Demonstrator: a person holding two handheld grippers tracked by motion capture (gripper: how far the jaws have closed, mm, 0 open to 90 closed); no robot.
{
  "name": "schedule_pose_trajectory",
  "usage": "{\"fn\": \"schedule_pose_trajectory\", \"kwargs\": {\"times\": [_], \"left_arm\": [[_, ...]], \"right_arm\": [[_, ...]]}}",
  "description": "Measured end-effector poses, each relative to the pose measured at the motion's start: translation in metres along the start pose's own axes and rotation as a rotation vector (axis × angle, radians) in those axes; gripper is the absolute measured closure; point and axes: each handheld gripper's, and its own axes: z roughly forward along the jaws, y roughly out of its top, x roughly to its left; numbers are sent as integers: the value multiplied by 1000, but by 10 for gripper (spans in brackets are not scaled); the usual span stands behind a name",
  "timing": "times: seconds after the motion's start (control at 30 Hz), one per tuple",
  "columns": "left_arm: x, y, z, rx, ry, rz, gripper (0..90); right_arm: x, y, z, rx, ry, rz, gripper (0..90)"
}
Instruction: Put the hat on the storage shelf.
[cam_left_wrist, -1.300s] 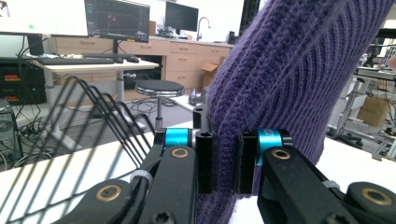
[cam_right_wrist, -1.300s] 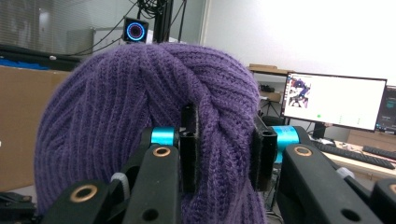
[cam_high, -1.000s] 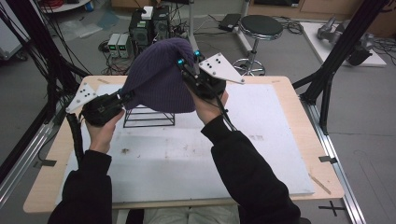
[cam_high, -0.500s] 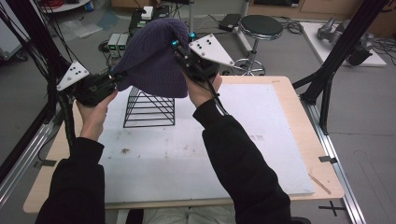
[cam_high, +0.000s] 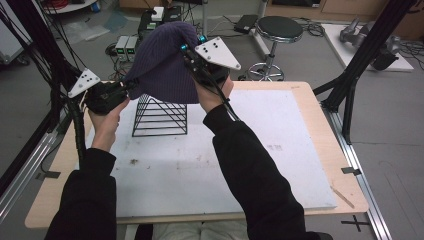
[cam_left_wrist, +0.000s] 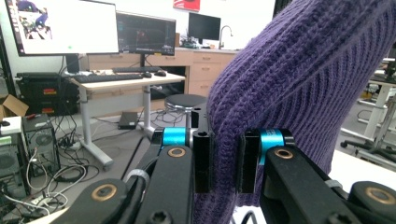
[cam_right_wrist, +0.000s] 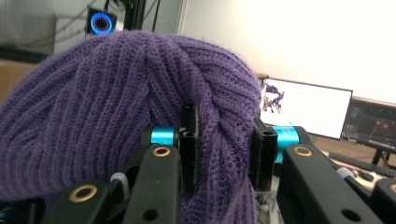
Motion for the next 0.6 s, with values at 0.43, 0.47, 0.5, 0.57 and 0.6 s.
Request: {"fn": "schedule_pose_trajectory", "kwargs": {"times": [0.43, 0.47, 0.5, 0.57, 0.6], "left_arm": [[13, -38, -9, 38, 17, -90, 806], [13, -41, -11, 40, 17, -94, 806], [13, -45, -11, 40, 19, -103, 806], [14, -51, -13, 59, 22, -113, 806], [14, -55, -13, 60, 26, -110, 805]], "right_arm": [[22, -23, 9, 132, 25, -41, 701], [24, -26, 9, 138, 26, -37, 701], [24, -26, 9, 138, 26, -37, 701], [25, -34, 10, 162, 30, -27, 700], [26, -42, 10, 181, 32, -17, 700]]}}
